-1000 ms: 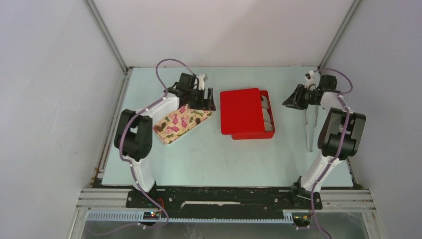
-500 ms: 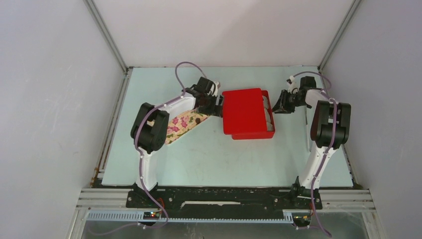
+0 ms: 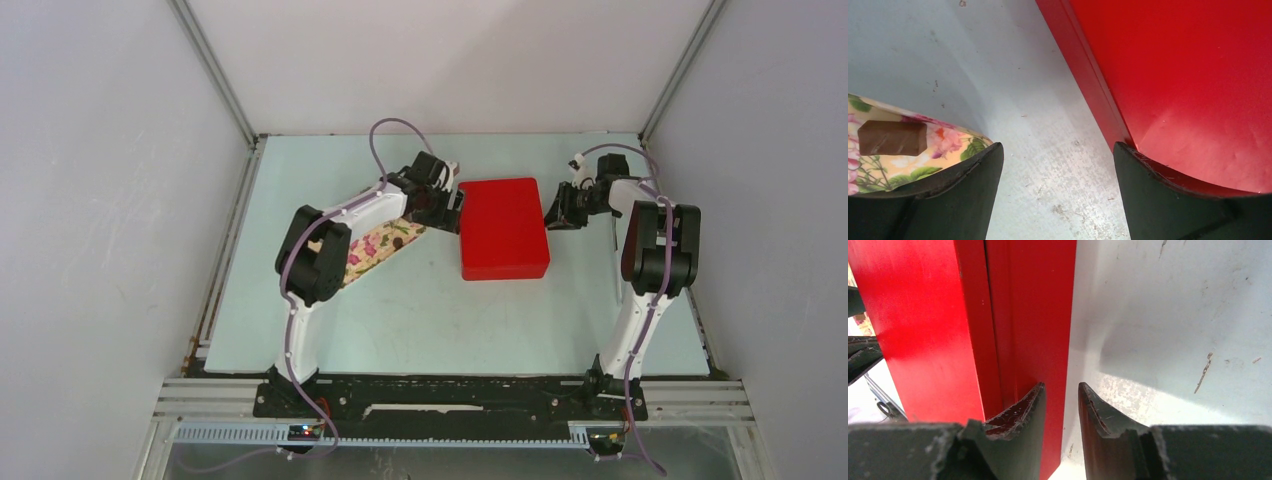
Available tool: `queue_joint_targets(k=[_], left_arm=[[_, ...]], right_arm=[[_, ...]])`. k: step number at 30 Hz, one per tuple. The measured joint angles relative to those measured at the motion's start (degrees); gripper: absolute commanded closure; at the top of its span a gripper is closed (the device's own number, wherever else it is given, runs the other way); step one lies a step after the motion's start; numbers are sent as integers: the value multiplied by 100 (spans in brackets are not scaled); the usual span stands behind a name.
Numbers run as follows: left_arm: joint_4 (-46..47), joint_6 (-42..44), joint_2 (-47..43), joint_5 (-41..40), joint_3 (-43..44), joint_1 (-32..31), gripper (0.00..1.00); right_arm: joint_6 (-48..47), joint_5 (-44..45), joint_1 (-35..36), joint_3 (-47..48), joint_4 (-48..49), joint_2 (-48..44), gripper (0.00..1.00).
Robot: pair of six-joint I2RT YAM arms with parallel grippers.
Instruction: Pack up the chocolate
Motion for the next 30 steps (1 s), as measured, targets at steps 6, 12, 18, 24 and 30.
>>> queue_joint_targets(k=[6, 12, 18, 24, 30], left_arm=[[-83, 42, 127, -22, 31, -57, 15], [-131, 44, 166, -22, 42, -76, 14], [-260, 87, 264, -107, 186, -125, 12], [-267, 96, 192, -195, 50, -131, 11], [-280, 94, -321, -201, -352, 177, 15]], right_arm=[[-46, -9, -2, 0, -39, 0, 66], [-59, -13, -17, 0, -66, 0, 65], [-44, 31, -122, 0, -140, 0, 62], [-13, -50, -588, -39, -293, -52, 58], [-74, -157, -1016, -160, -317, -608, 65]])
